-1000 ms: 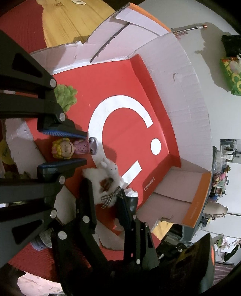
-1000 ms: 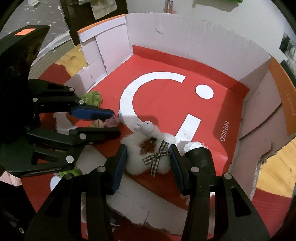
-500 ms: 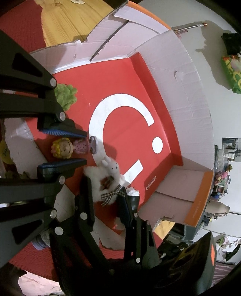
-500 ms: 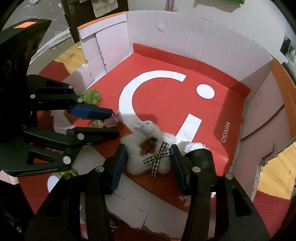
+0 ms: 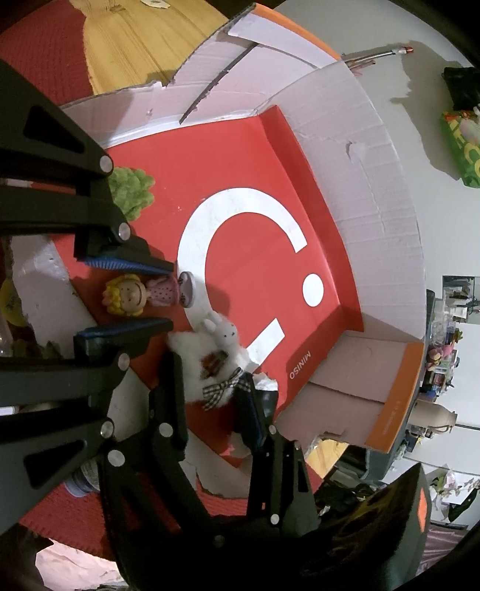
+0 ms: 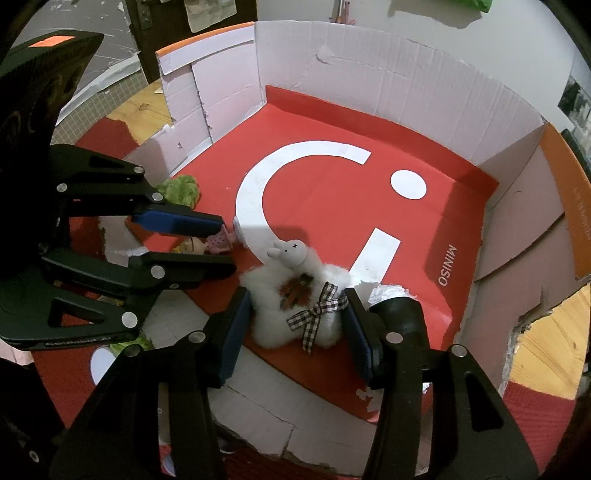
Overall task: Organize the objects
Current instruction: 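Lower the doll and sheep plush onto the box floor and open both tools, then raise both open tools out of the box back over the table items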
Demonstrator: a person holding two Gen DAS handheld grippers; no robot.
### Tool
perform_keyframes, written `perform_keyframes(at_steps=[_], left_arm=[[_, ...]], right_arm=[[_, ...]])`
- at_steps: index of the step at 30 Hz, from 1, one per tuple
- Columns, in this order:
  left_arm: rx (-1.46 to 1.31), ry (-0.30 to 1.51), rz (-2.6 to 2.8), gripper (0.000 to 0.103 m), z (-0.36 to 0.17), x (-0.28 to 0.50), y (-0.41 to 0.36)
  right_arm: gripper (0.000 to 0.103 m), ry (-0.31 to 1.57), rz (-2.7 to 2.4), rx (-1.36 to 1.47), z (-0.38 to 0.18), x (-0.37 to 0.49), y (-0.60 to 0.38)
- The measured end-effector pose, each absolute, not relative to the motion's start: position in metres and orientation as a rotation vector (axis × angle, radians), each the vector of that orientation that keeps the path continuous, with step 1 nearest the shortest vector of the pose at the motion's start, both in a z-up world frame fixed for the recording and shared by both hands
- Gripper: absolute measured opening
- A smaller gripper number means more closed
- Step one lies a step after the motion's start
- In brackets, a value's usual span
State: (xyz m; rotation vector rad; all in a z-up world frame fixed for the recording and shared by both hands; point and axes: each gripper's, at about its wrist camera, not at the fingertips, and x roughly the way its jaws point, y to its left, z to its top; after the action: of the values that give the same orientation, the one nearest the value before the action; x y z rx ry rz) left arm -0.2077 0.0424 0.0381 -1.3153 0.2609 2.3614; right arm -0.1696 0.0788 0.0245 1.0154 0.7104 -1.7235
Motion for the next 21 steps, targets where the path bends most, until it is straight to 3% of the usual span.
perform_keyframes(at_steps=[21], left_arm=[[-1.244, 0.219, 2.414, 0.033, 0.064, -0.189, 0.036]], right_arm=[[0.056, 0.705, -1.773, 0.956, 0.051, -0.156, 0.090]])
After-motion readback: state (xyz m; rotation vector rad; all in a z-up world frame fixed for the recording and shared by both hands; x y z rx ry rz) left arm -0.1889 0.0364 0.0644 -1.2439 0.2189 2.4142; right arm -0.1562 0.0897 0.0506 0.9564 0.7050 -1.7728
